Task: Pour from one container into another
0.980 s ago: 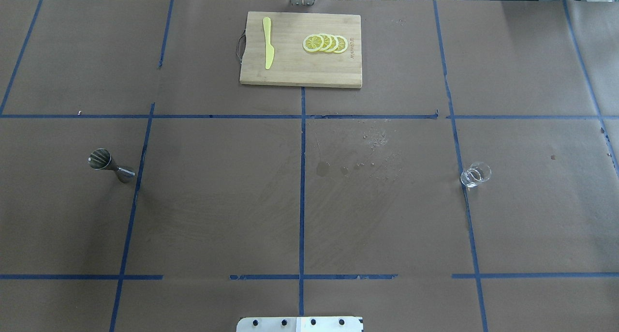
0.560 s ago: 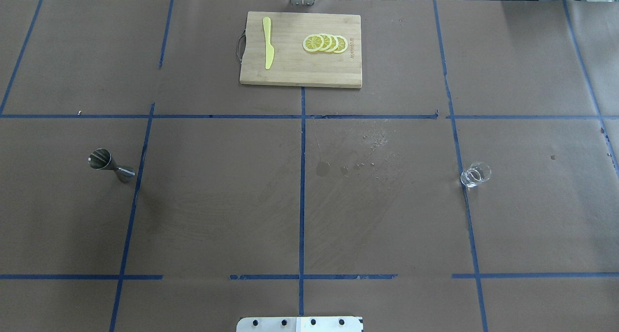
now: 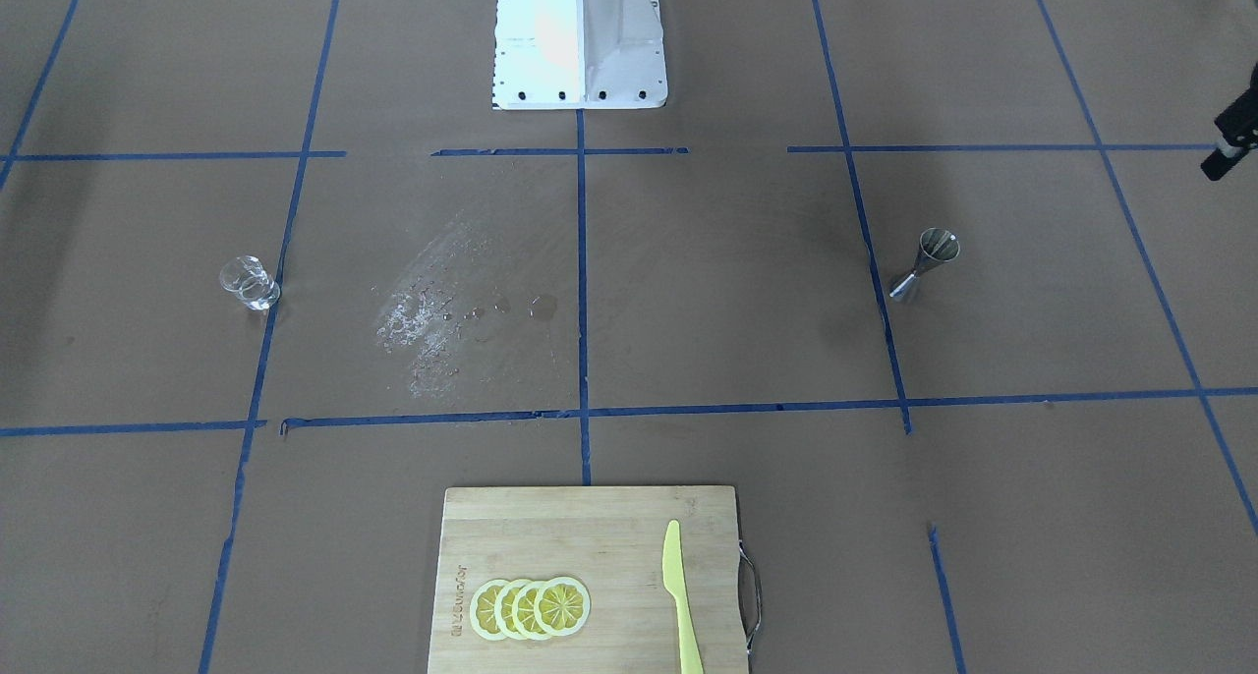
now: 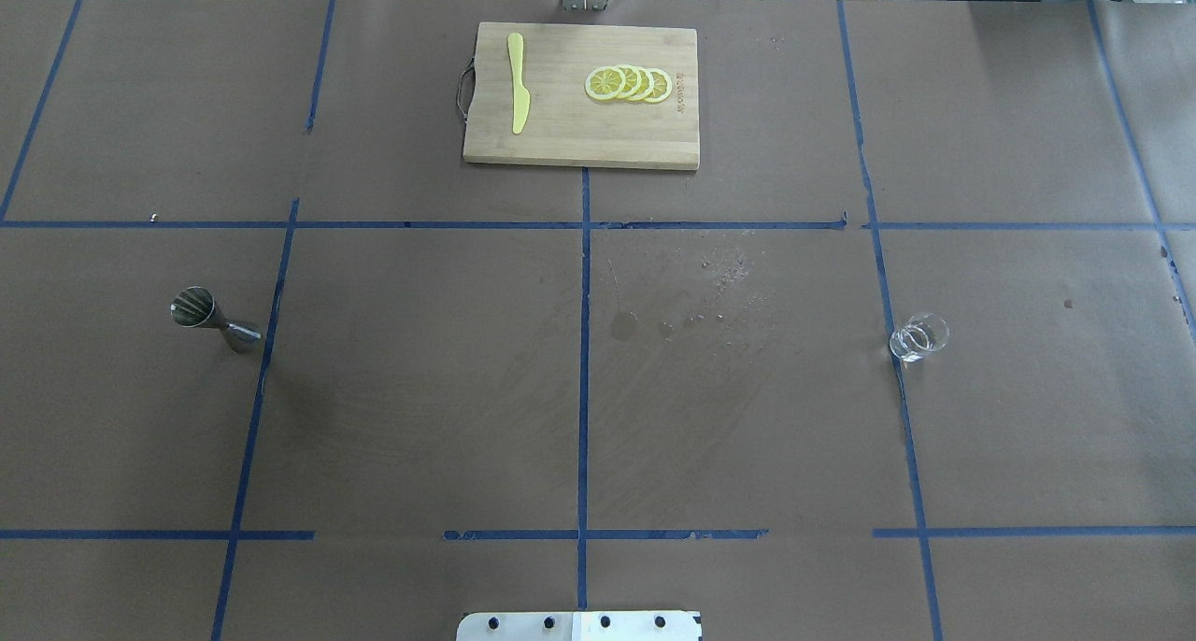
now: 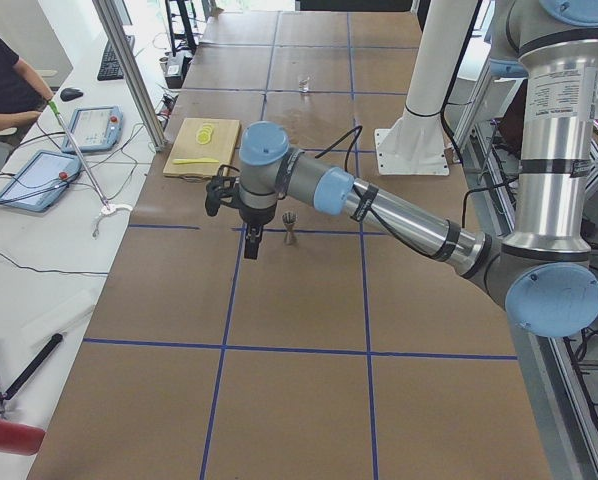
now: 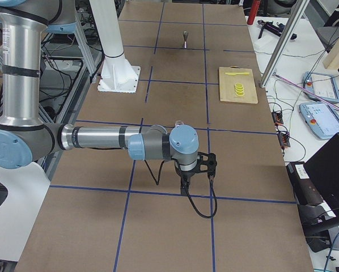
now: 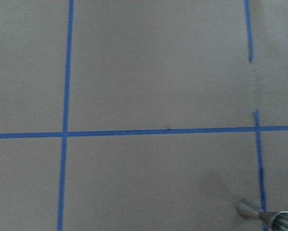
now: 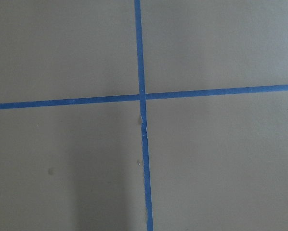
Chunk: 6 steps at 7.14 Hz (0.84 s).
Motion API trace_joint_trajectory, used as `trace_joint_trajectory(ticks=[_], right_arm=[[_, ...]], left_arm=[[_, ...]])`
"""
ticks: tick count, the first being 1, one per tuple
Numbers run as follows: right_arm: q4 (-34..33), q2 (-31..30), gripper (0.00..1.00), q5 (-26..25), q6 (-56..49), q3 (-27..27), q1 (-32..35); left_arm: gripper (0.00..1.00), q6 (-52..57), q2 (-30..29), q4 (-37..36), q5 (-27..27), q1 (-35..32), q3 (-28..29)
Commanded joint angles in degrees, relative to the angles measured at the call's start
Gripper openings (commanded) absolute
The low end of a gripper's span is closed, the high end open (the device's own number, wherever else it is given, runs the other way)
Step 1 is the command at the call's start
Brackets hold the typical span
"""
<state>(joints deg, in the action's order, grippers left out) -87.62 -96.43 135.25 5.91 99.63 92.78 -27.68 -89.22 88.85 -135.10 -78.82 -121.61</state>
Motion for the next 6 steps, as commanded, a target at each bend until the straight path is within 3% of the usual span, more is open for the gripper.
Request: trace_joint_trajectory(ticks=[1,2,4,5,6], right_arm=[[0.08,0.19,1.0,0.19,0.15,-0.05,-0.06],[-0.01,2.28,1.0,0.19,-0.11,-0.4,-0.14],[-0.36,4.05,1.0,0.27,-0.02,-0.05,-0.14],[-0.1,3.97,1.0,0.27,0.15,-0.49,-0.14],[-0.01,3.89,1.0,0.19,3.98,-0.49,-0.32]], left_arm=[[1.0,-19.34,0.28,2.53,5.84,11.61,-8.09],[0.99,-25.26,3.67,8.21,7.98,15.59,-9.51],[0.99,-33.01,16.75,32.24,14.03,19.91,-9.35],[0.99,-38.36,17.24,33.74,19.9,25.07,-9.52],[0.99,-46.24,17.15,33.84,30.23,34.17,-9.61]])
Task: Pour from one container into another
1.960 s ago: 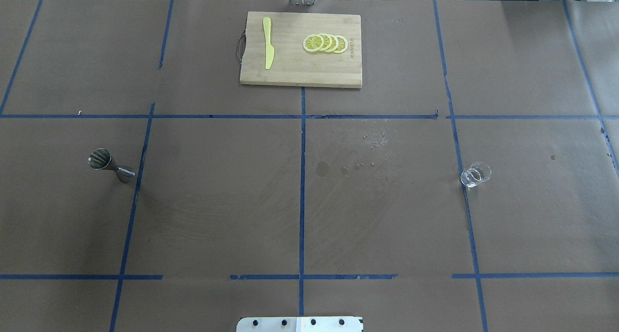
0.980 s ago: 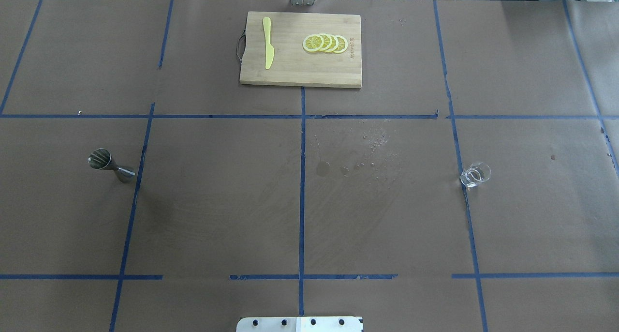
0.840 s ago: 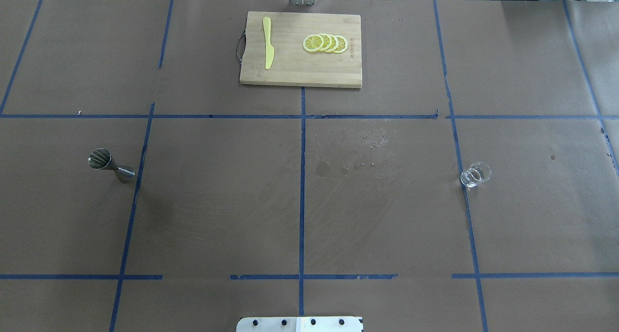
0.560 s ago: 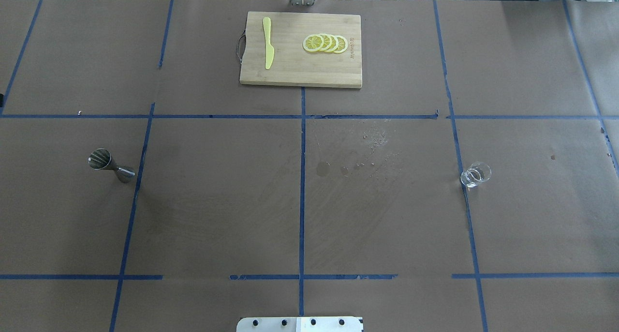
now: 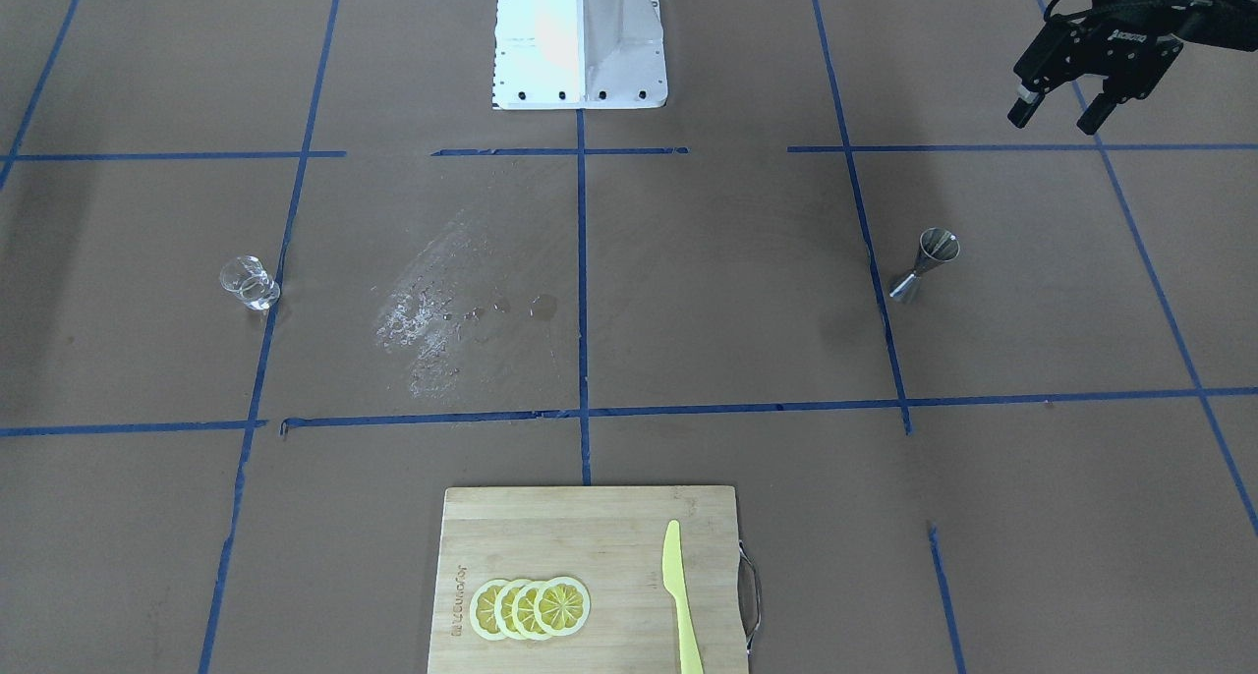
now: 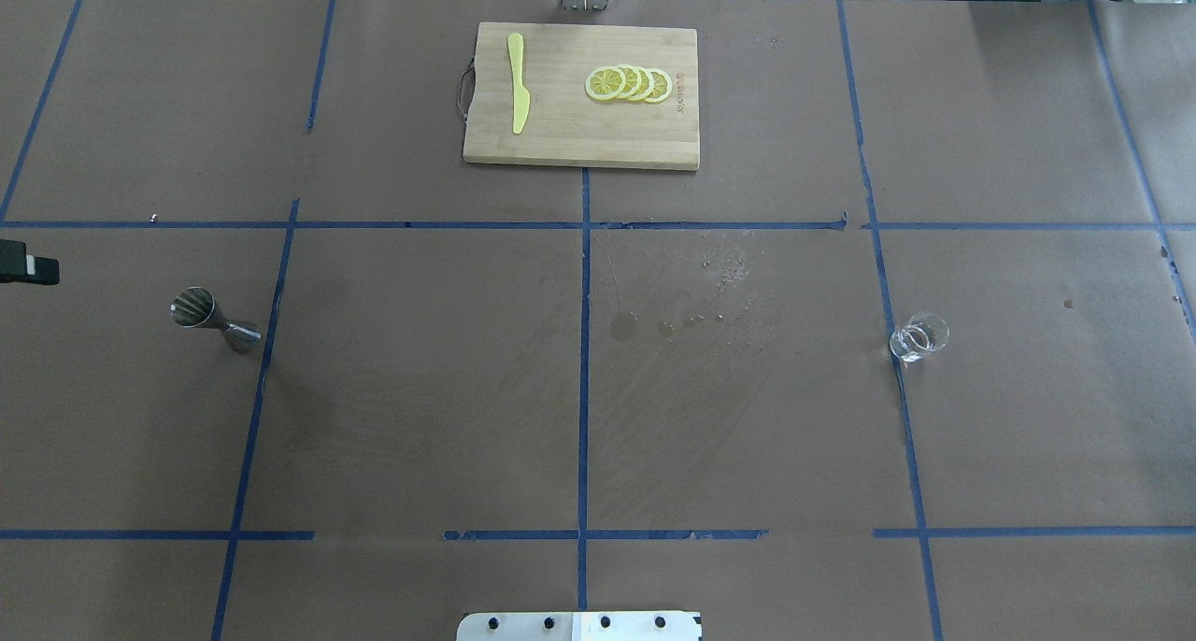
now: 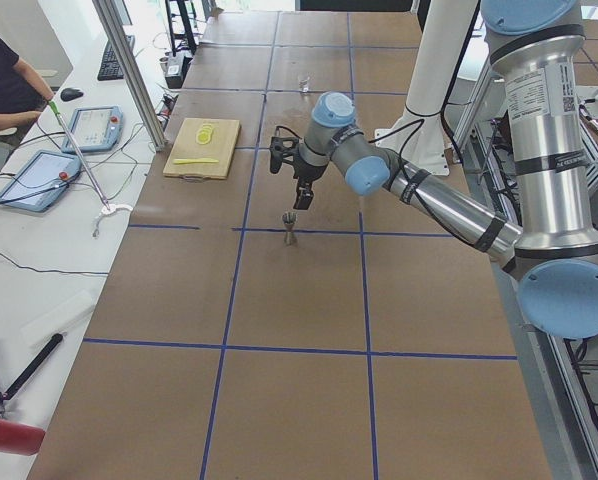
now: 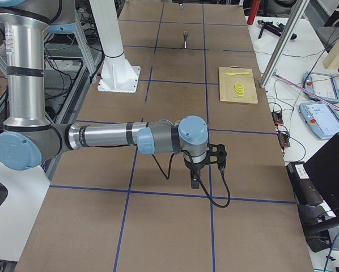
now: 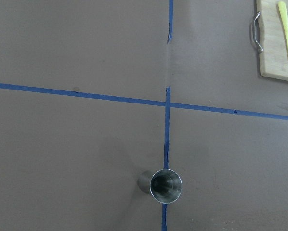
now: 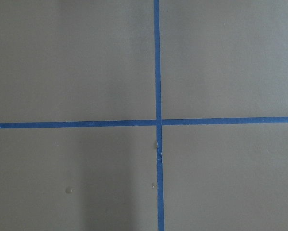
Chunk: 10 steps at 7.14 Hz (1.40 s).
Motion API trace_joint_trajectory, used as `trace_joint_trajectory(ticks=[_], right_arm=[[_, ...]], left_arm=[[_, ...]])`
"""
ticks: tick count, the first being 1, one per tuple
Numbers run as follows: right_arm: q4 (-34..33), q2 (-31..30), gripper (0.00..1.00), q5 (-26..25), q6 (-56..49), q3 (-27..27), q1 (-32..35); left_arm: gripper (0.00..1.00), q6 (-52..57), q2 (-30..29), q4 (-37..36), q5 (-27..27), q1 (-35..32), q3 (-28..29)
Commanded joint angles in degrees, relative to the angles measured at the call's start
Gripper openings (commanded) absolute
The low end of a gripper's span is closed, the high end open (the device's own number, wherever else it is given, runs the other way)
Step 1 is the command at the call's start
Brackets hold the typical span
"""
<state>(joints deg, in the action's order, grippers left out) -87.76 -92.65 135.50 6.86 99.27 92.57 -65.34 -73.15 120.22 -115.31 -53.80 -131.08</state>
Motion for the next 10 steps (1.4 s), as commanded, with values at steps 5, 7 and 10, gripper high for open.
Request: trace_joint_trajectory(ticks=[5,7,10], right_arm=[[7.42,-1.48,1.0,0.11,9.31,-0.14,-2.13],[7.43,-1.13,1.0,5.18,9.23,1.44,-2.22],[7.17,-1.13,1.0,6.89,9.31,3.47,-2.83]], left_arm=[[0.99,-31.39,1.96,-1.37,53.7,40.4,0.47],[1.0,-39.65,1.52,-6.22,64.39,46.22,3.62],[0.99,-42.32,-1.1,-6.32,69.74,48.52,10.02]])
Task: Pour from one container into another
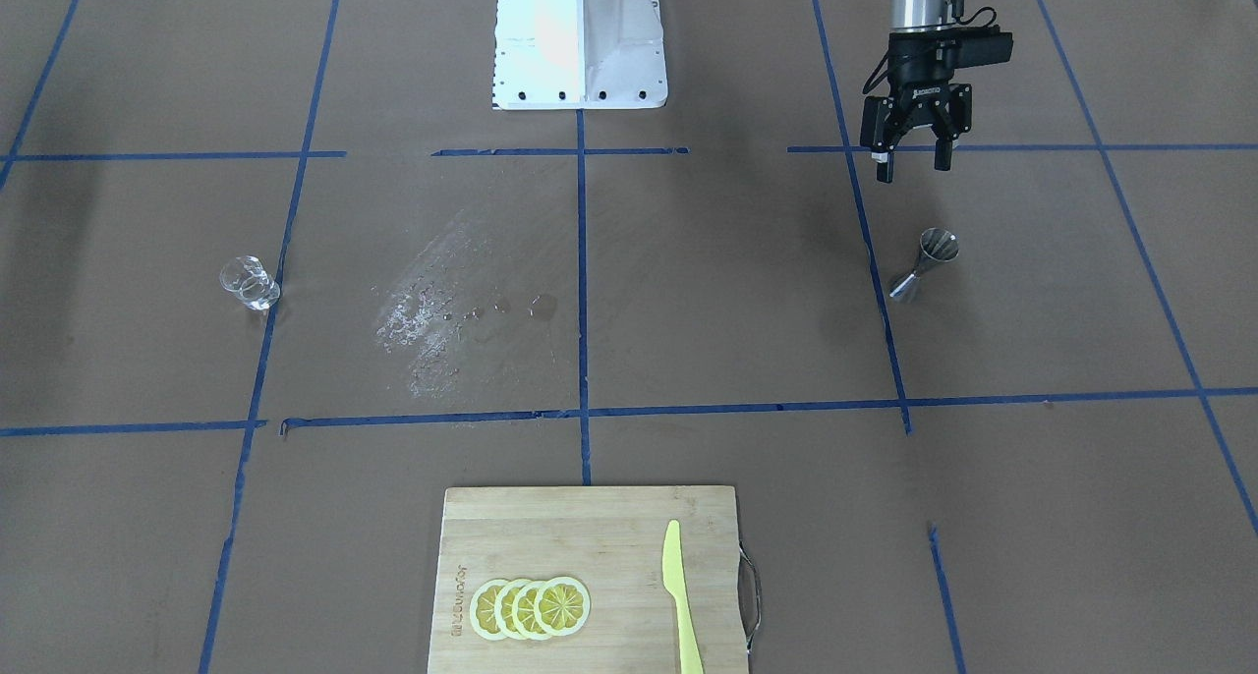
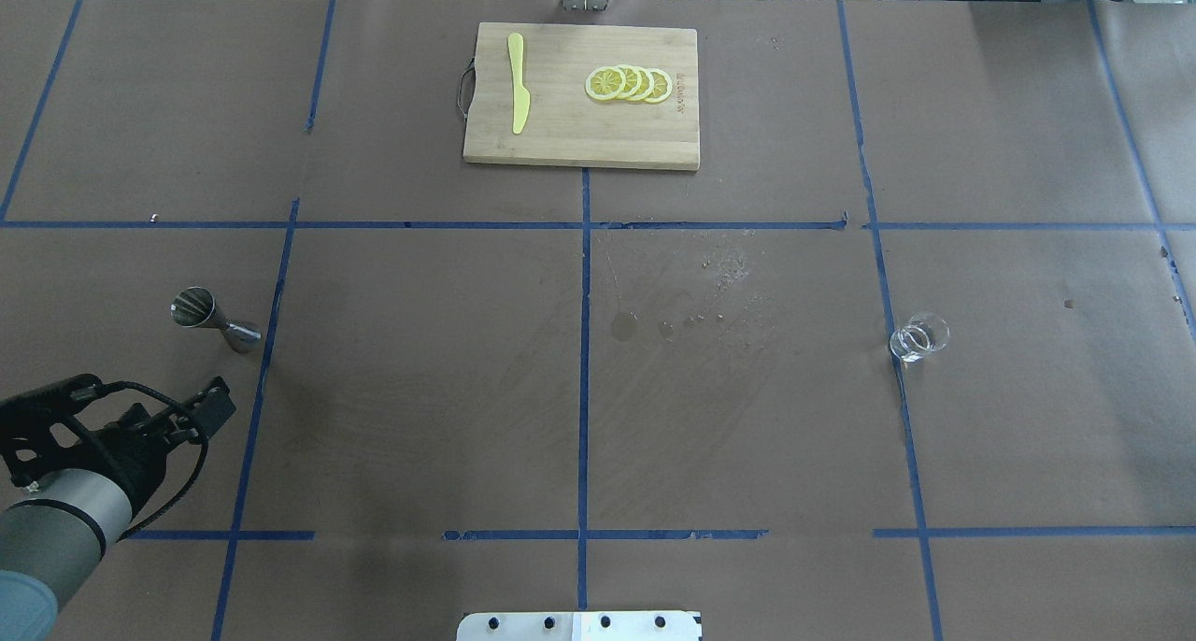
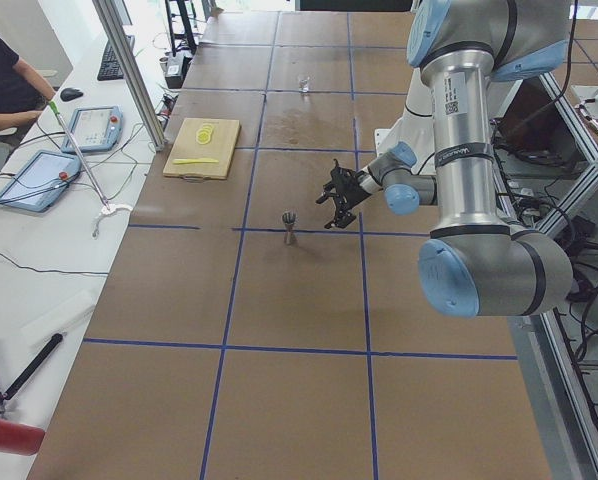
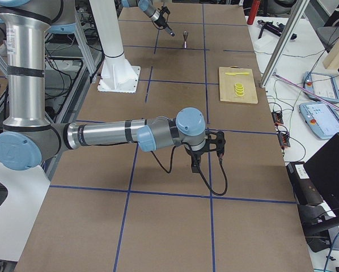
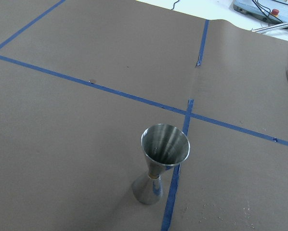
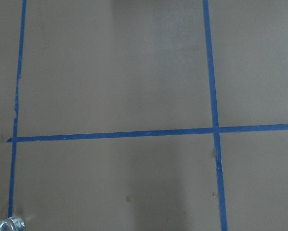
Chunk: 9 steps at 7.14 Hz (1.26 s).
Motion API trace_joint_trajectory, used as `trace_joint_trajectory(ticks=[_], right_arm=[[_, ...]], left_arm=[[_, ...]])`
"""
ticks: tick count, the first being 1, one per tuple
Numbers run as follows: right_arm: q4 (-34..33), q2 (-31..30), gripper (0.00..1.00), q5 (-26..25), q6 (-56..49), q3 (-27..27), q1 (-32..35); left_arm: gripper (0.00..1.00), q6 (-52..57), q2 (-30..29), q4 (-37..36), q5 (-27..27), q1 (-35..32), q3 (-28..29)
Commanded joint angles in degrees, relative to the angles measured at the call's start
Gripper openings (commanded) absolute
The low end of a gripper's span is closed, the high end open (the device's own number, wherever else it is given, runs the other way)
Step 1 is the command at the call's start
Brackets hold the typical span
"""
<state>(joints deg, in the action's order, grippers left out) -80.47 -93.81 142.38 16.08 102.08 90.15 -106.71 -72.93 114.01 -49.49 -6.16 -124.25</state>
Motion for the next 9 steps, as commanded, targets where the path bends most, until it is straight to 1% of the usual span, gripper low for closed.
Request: trace_joint_trajectory(ticks=[1,2,3,4,5,6,8,9], right_arm=[[-0.03,-0.05,1.0,-1.13,0.0,1.28,-0.93],[-0.29,-0.66,1.0,-4.01,0.09,4.85,-2.94],[-0.21,-2.06,1.0,-4.56,1.74,6.98,-3.65],[-0.21,-2.86,1.0,-4.57,6.11,9.43,-4.88],[-0.21,-4.26,1.0,-4.57,9.29,12.07,-6.72],[-0.12,-5.93,1.0,-4.65,10.54,14.44,-8.22],[-0.12,-6.21,1.0,-4.83,13.09,15.78,-10.15],[-0.12,-6.21,1.0,-5.44,14.14,16.57,-11.12]], left_arm=[[0.96,-0.96,-3.78,-0.19,7.53,0.88,5.92],[0.94,-0.78,-5.19,-0.2,10.35,0.88,7.69],[0.93,-0.35,-7.3,-0.28,14.03,1.06,10.14],[0.9,-0.17,-9.32,-0.81,17.29,0.97,13.21],[0.87,0.01,-10.12,-2.55,18.54,0.97,13.94],[0.87,0.18,-10.13,-3.0,19.68,0.97,14.9],[0.87,4.21,-10.22,-3.01,19.7,0.8,15.0],[0.88,5.71,-11.61,-3.01,19.7,0.8,15.0]])
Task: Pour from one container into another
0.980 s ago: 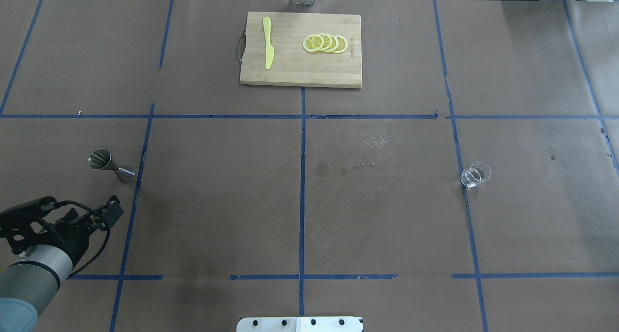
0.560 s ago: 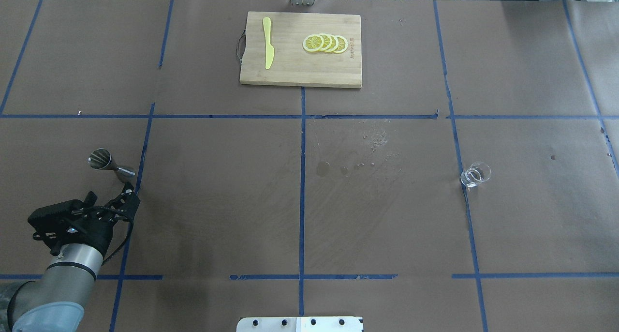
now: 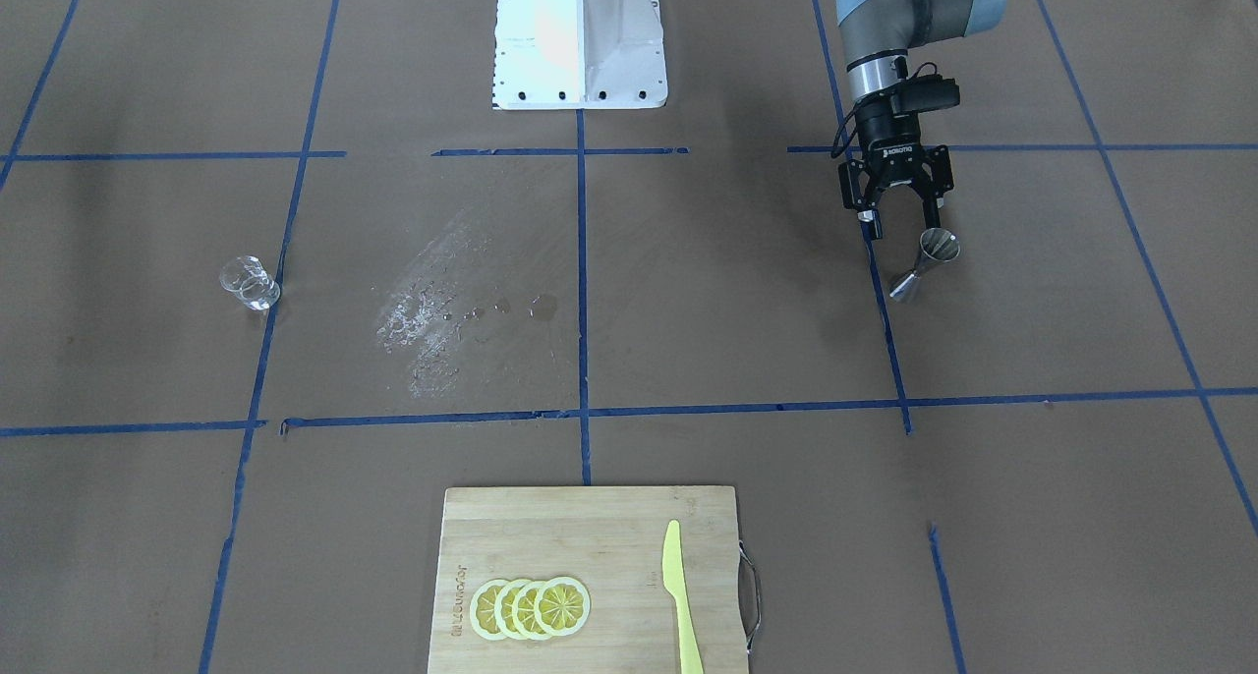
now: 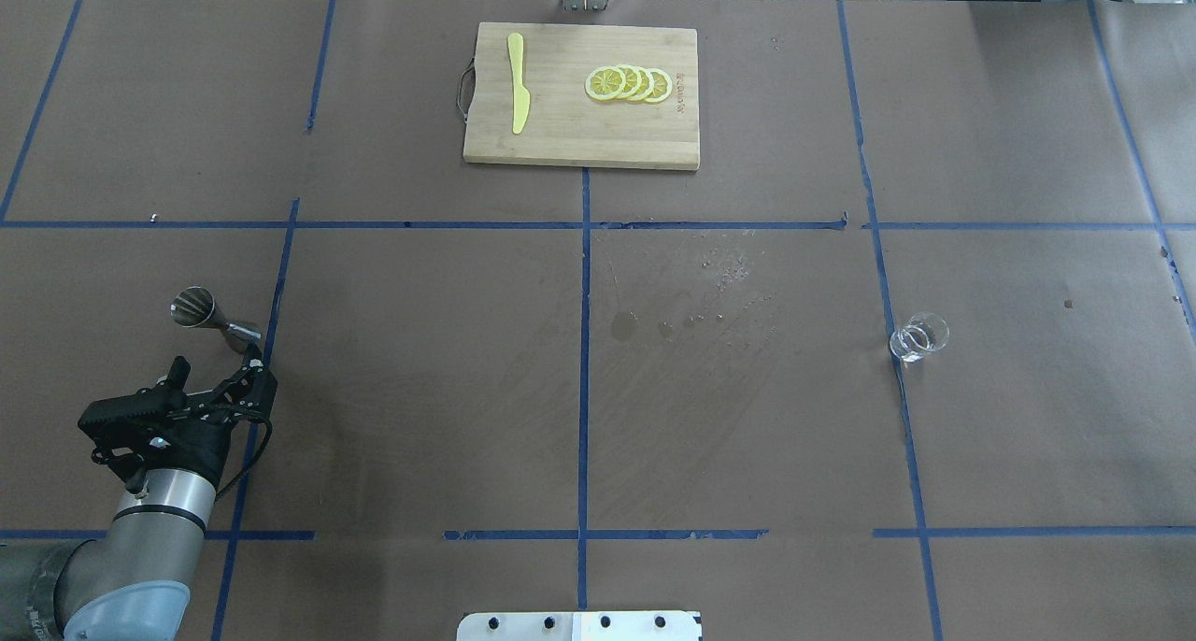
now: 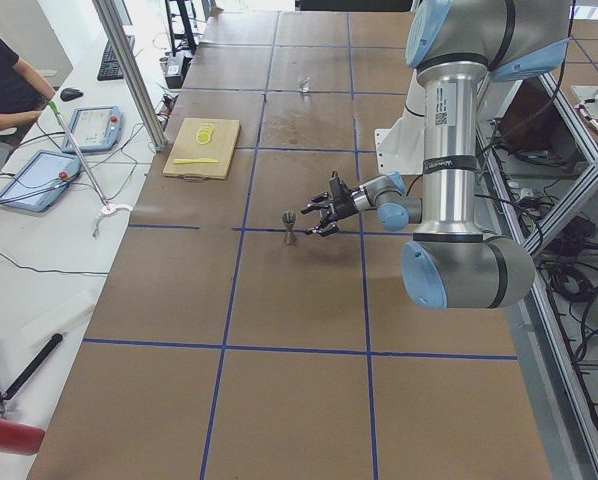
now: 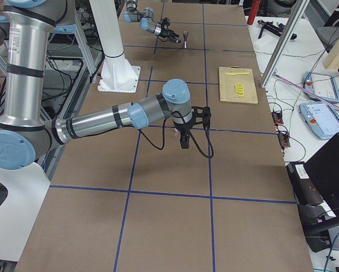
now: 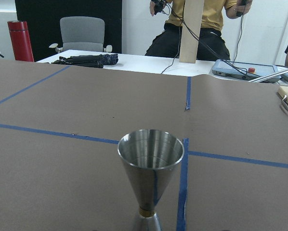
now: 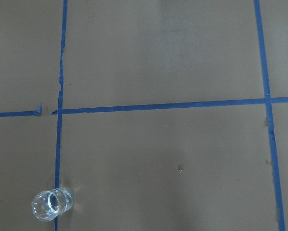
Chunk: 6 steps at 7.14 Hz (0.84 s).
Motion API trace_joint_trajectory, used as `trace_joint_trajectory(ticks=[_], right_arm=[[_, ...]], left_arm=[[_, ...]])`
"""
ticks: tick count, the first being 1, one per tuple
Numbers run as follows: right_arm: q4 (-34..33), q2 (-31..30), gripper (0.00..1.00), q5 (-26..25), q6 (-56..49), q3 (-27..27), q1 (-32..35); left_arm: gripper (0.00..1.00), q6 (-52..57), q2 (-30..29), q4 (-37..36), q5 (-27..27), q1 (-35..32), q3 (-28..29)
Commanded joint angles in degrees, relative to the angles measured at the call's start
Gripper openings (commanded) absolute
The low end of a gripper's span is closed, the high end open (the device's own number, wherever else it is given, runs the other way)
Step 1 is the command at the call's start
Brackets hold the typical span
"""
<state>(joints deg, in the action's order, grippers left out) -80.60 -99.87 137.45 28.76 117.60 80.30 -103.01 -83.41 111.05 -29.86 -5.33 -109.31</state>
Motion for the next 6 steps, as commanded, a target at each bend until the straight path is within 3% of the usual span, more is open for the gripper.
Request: trace_joint_trajectory(ticks=[1,5,6], right_arm=[[0.0,-0.24,1.0,-1.48,1.65,1.84,-2.41],[0.18,-0.24,1.0,-2.01,8.4,4.92,-5.84],[0.88,-0.33,1.0,-4.63,11.29,6.14,-7.77]], left_arm=[[0.88,3.33,-2.36,-0.05,0.07,-0.03,0.5],[0.88,3.34,-2.11,-0.05,-0.02,-0.91,2.61],[0.88,3.34,-2.2,0.04,-0.02,-1.52,2.61]])
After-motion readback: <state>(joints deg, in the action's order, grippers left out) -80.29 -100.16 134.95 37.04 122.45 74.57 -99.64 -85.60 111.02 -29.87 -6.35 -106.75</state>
